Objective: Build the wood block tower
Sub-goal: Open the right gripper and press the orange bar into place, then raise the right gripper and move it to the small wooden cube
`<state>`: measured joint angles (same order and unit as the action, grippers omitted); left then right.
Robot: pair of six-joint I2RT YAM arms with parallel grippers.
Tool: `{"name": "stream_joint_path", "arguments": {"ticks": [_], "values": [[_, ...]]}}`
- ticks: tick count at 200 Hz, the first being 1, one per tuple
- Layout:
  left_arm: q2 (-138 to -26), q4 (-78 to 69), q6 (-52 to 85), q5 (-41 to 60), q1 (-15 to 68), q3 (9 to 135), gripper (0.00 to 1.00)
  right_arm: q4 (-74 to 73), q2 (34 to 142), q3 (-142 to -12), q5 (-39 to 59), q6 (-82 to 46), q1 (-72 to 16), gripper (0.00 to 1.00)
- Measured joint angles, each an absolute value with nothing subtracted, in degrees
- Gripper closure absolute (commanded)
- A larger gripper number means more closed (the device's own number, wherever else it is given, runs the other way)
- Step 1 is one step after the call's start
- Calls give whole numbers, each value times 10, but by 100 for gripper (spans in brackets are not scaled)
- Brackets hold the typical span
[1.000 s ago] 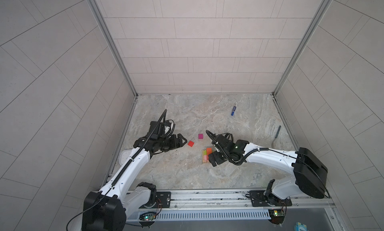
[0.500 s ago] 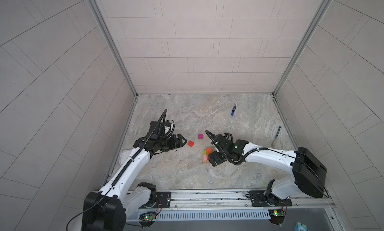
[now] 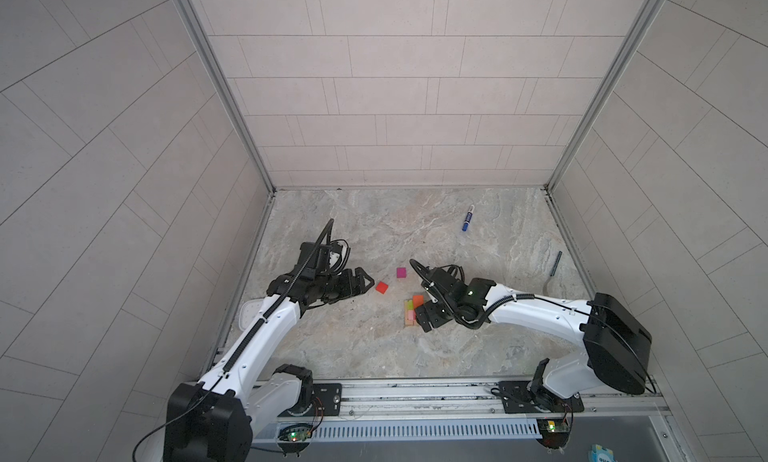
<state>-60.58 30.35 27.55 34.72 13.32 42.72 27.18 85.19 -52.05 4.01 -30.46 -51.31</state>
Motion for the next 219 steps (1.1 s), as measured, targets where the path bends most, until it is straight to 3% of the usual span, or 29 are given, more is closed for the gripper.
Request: {"name": "stream_joint_path", "arguments": {"ticks": [76, 156, 219], "values": [[-603, 303, 276, 347, 133, 427, 13, 275, 843, -521, 71, -299, -513, 4], [-603, 303, 276, 347, 133, 427, 13, 309, 731, -521, 50, -293, -510, 4], [-603, 304, 276, 347, 133, 427, 13, 327, 709, -543, 23, -311, -408, 16]]}}
